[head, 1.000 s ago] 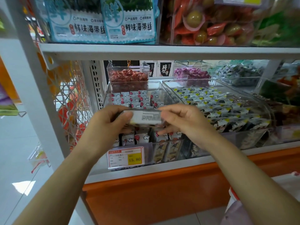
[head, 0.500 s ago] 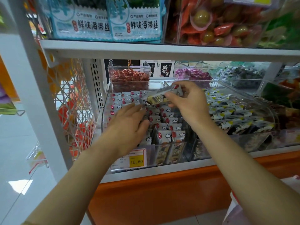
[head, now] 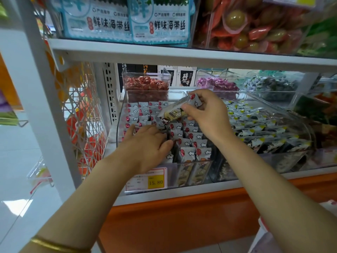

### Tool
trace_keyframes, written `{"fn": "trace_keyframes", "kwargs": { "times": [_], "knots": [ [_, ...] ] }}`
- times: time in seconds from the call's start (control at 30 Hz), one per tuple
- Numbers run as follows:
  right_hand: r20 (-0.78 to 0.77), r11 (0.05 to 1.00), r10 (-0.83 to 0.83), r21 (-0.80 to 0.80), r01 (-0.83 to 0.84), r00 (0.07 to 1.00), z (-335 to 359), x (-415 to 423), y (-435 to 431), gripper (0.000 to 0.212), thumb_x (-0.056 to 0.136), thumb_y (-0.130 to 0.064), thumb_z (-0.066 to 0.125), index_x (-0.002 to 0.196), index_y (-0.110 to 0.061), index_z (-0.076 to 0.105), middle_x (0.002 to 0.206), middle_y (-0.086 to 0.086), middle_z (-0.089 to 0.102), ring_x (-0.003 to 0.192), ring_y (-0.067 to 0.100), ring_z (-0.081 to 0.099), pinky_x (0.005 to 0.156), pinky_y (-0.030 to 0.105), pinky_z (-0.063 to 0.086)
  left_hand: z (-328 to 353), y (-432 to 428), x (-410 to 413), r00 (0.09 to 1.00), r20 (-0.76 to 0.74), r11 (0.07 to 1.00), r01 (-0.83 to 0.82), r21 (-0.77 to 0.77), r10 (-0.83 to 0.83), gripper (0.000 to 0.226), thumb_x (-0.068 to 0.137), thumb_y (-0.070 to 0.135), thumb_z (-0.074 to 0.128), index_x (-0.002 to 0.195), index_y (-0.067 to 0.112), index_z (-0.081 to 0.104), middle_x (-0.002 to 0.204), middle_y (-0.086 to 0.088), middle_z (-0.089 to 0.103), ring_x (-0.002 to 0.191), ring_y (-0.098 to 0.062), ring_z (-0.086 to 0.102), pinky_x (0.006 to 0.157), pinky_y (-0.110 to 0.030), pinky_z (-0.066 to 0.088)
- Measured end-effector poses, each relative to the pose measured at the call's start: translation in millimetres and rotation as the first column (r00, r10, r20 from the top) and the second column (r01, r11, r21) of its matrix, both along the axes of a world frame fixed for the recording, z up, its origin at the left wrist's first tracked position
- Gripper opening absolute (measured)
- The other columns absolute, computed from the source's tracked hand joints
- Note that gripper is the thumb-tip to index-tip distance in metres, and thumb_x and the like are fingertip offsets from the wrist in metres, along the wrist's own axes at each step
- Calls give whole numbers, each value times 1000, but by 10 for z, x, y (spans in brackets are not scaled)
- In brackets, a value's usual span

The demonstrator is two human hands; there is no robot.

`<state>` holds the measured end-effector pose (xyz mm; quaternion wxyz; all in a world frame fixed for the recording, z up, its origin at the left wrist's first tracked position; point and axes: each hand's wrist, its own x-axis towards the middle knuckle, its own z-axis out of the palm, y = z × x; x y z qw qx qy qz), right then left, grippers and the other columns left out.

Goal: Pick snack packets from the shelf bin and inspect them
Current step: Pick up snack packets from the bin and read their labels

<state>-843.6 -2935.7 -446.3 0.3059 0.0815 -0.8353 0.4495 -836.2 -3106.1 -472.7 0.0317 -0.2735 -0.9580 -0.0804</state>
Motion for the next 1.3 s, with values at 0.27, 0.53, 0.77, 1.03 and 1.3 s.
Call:
{"fn": "trace_keyframes", "kwargs": {
  "times": [0.27, 0.53, 0.77, 1.03, 1.3],
  "knots": [
    [163, 925, 76, 357, -131, 984, 6, -104, -152, 31, 79, -22, 74, 106, -15, 59, 95, -5, 59, 86, 13, 55, 65, 20, 38, 78, -101, 200, 999, -46, 1000, 16, -22, -17, 46, 95, 46, 21, 121, 24, 52, 116, 4, 47, 123, -17, 35, 113, -47, 16],
    [277, 656, 8, 724, -214, 961, -149, -192, -343, 23, 94, -23, 50, 109, -16, 67, 99, 8, 65, 100, 25, 54, 83, 35, 45, 128, -303, 132, 948, -292, 992, -122, 42, 129, 43, 96, 37, 31, 135, 22, 44, 146, 4, 34, 142, -14, 11, 115, -45, -3],
    [360, 777, 28, 580, -247, 933, 32, -378, -311, 30, 90, -3, 47, 105, -17, 70, 117, 4, 65, 102, 12, 56, 85, 25, 41, 35, -299, 86, 962, -231, 988, -136, 68, 148, 46, 98, 39, 28, 137, 19, 41, 152, 2, 25, 144, -13, 0, 114, -45, -8],
    [242, 640, -83, 757, -134, 967, -7, -711, -440, 9, 85, -24, 66, 90, -17, 71, 104, 4, 67, 107, 20, 53, 81, 31, 42, 30, -308, 110, 965, -221, 985, -118, 122, 143, 42, 97, 36, 35, 133, 17, 46, 148, 1, 33, 143, -14, 6, 115, -43, -5],
    [79, 936, 69, 339, -92, 994, 119, -350, -360, 9, 89, -13, 60, 80, -14, 58, 78, -13, 50, 71, -2, 44, 64, 16, 36, 100, -294, 190, 897, -382, 936, -88, 342, 224, 34, 94, 15, 46, 125, 11, 57, 137, -3, 48, 132, -21, 33, 114, -35, 16]
  ]
}}
